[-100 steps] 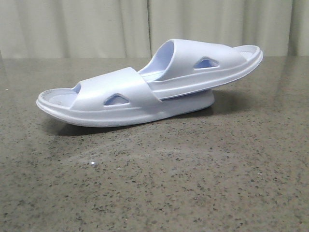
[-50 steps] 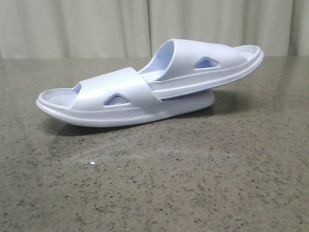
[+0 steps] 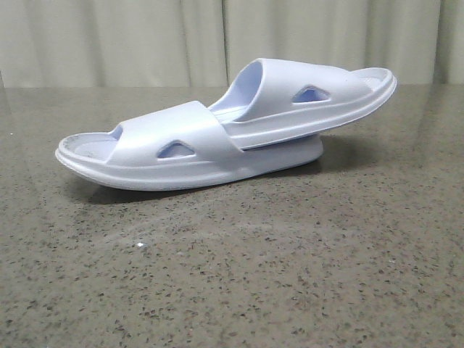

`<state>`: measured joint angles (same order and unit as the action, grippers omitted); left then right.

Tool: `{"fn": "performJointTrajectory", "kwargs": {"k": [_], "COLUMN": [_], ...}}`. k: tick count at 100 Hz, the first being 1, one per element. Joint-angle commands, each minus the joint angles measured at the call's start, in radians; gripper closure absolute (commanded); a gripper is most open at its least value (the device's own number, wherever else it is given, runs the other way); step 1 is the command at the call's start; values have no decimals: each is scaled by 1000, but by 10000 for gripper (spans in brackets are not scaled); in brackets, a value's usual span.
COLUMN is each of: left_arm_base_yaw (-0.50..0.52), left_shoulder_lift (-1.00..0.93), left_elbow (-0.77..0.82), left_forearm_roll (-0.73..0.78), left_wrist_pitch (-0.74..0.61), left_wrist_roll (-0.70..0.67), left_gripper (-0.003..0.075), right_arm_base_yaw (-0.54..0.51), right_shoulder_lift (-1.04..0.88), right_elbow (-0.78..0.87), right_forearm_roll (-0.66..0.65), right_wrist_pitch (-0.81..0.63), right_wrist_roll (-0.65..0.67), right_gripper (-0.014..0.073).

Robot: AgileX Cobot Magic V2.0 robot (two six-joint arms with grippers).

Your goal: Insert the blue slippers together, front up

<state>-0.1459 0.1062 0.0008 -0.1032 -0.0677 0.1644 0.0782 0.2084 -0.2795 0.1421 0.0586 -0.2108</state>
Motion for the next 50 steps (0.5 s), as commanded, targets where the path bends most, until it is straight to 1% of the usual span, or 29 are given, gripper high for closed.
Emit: {"fn": "performJointTrajectory", "kwargs": {"k": [1, 23, 50], "left_arm_base_yaw": [-8, -8, -8], "left_shoulder_lift": [-24, -140, -139], "left_elbow": [9, 11, 11], "left_forearm_roll": [48, 61, 70], "left_wrist_pitch": [-99, 17, 46], "left_wrist_roll": [-37, -37, -37], "left_gripper": [704, 704, 704], "right_arm_base_yaw": [-1, -1, -1], "right_shoulder_lift": [6, 6, 6], "right_elbow": [-29, -29, -29], "right_forearm_roll": [-8, -8, -8], "right_wrist_pitch": [-73, -73, -73], "right_wrist_roll": [-9, -9, -9], "right_gripper": [701, 701, 701]}}
